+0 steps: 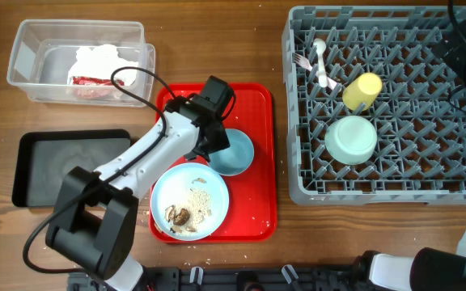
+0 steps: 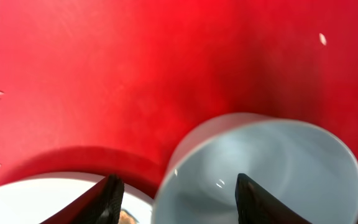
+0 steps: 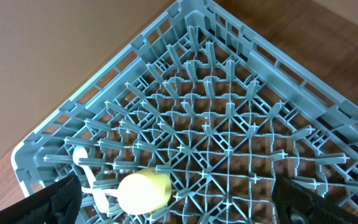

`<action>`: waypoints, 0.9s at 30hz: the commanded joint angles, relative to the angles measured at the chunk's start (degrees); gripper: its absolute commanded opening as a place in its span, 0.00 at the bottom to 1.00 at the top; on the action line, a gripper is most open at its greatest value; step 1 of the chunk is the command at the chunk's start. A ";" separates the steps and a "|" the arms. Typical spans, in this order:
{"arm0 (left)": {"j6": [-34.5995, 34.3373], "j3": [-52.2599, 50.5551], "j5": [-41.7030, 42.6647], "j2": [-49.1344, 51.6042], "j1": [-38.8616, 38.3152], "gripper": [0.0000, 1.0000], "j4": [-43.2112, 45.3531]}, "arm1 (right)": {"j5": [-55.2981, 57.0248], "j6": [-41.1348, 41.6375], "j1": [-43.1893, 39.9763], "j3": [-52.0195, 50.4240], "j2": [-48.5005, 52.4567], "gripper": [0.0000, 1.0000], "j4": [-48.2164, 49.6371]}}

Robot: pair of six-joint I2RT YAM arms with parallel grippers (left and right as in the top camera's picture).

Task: Sort waste into correct bins and load items into the dishwasher rack
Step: 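Move the left gripper to the rim of the large blue bowl, then grasp the large blue bowl rim with the left gripper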

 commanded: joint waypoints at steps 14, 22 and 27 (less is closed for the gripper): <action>-12.79 -0.35 9.92 -9.03 -9.55 0.04 -10.78 | 1.01 0.85 0.02 -0.02 0.44 1.00 0.17; -18.99 -0.81 9.22 -2.60 -16.44 0.04 -7.43 | 1.01 0.85 0.02 -0.02 0.44 1.00 0.17; -20.11 -0.81 6.80 0.59 -16.22 0.04 -7.41 | 1.01 0.85 0.02 -0.02 0.44 1.00 0.17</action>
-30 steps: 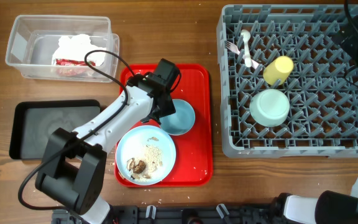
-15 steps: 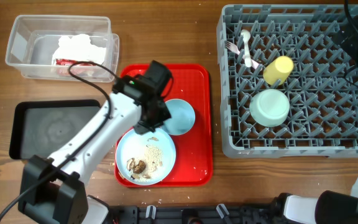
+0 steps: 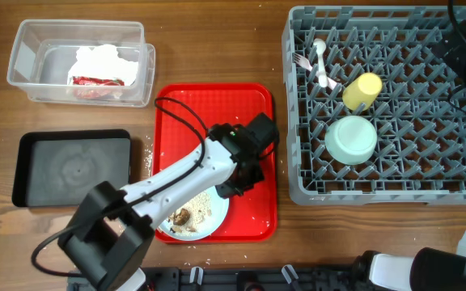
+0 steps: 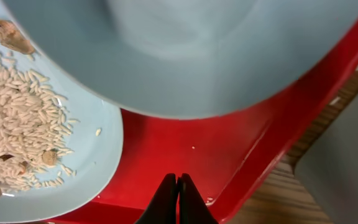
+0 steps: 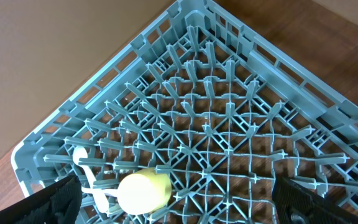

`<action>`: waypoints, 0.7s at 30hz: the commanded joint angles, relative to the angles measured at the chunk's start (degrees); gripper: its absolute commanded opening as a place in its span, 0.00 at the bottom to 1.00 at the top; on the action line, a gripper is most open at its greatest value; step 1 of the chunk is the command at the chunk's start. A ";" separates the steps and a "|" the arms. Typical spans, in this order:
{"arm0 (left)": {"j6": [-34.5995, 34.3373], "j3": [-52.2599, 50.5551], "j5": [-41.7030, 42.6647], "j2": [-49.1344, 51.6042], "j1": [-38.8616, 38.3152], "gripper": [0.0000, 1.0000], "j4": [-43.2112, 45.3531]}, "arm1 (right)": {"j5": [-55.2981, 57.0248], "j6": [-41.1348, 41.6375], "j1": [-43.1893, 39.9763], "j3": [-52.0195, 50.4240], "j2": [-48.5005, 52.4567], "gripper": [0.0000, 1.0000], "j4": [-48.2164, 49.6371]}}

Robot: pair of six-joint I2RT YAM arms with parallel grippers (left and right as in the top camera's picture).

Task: Sort waste into correct bins and load items into the dishwasher rack
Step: 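Grasp the large blue bowl rim with the left gripper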

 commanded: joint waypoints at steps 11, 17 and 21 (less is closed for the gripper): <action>-2.12 -0.63 -6.62 5.51 2.84 0.04 4.55 | 1.01 0.83 0.02 -0.02 0.44 1.00 0.17; -1.18 -0.55 -20.85 5.49 10.82 0.05 4.94 | 1.01 0.85 0.02 -0.02 0.44 1.00 0.17; 4.83 1.90 -20.46 5.11 18.43 0.04 3.93 | 1.01 0.83 0.02 -0.02 0.44 1.00 0.17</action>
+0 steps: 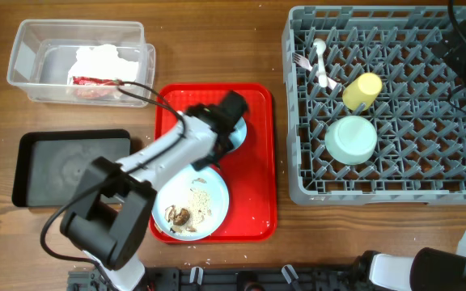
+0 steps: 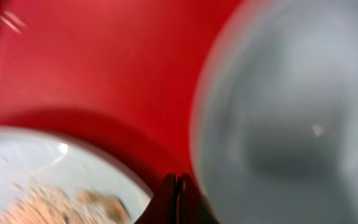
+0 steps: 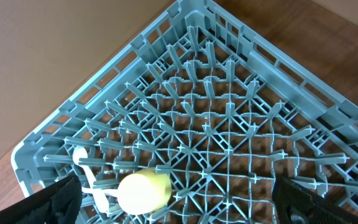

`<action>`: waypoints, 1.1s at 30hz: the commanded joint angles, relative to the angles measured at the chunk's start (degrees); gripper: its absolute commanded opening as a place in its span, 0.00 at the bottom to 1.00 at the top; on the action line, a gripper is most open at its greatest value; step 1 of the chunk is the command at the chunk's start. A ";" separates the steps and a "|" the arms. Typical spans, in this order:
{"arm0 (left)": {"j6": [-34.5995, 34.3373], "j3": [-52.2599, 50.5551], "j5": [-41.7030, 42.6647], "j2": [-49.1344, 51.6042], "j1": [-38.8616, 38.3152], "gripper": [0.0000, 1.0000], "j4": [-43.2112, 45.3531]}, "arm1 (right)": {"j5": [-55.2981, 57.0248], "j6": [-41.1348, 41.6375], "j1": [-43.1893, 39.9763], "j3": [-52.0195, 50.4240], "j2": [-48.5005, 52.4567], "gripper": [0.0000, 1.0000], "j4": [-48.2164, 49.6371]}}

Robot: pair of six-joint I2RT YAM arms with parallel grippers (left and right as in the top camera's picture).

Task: Sort waste into correct bins and load items into the dishwasher rack
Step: 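Grasp the large blue bowl rim with the left gripper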

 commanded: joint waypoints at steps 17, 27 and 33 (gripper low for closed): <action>-2.34 5.09 9.38 -13.44 -11.15 0.37 -18.60 | 1.01 0.83 0.02 -0.02 0.44 1.00 0.17; -1.40 -0.37 5.01 -1.31 -21.11 0.53 -15.78 | 1.01 0.85 0.02 -0.02 0.44 1.00 0.17; 1.99 -0.39 3.72 1.84 -20.44 0.51 -12.59 | 1.01 0.85 0.02 -0.02 0.44 1.00 0.17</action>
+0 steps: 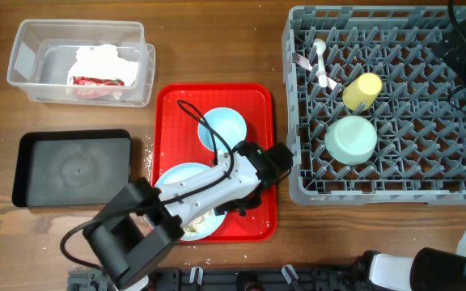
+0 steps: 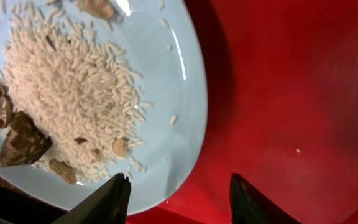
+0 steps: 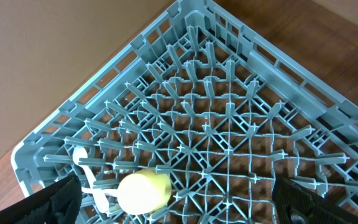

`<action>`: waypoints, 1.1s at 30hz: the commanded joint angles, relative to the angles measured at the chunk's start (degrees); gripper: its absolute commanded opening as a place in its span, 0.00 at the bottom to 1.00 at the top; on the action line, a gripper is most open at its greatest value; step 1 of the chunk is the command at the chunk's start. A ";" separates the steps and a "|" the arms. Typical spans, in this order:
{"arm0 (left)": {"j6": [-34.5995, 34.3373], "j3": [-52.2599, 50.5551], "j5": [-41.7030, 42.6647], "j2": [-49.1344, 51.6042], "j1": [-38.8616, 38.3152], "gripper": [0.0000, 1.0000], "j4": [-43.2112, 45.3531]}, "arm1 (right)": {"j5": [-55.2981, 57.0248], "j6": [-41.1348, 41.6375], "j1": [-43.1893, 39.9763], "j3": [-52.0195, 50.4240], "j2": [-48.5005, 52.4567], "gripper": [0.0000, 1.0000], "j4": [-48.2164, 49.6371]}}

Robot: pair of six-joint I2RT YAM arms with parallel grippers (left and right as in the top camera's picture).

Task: Sort waste into correct bins and load items into the dishwasher rack
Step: 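Grasp the large blue bowl rim with the left gripper, then lift the bowl and carry it left over the black tray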

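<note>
A light blue plate (image 2: 73,93) with rice and brown scraps lies at the front of the red tray (image 1: 257,105). In the overhead view, the plate (image 1: 178,182) is partly under my left arm. An empty blue bowl (image 1: 221,129) sits behind it on the tray. My left gripper (image 2: 179,179) is open, low over the plate's right edge and the bare tray, holding nothing; overhead, this left gripper (image 1: 235,206) is near the tray's front right. My right gripper (image 3: 179,190) hangs open above the grey dishwasher rack (image 1: 387,182).
The rack holds a yellow cup (image 1: 362,89), an upturned pale green bowl (image 1: 351,139) and white utensils (image 1: 320,61). A clear bin (image 1: 23,56) with white paper and a red wrapper stands back left. A black tray (image 1: 71,168) lies left of the red one.
My left gripper was shut beside the bowl at the back of the tray. It is now open at the plate's right edge, and the bowl stands uncovered. The right arm is unchanged.
My left gripper was first open across the bowl's rim, with the bowl beside the plate. It was then shut near the tray's front right, later shut by the bowl farther back. Now the bowl rests at the tray's back and the gripper is open by the plate.
</note>
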 commanded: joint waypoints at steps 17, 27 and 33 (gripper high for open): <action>9.64 -5.38 2.32 2.58 4.07 0.25 8.09 | 1.01 0.85 0.02 -0.02 0.44 1.00 0.17; 9.62 -4.35 0.35 2.32 4.07 0.04 5.40 | 1.01 0.83 0.02 -0.02 0.44 1.00 0.17; 9.62 0.20 -3.48 2.23 4.07 0.04 0.33 | 1.01 0.85 0.02 -0.02 0.44 1.00 0.17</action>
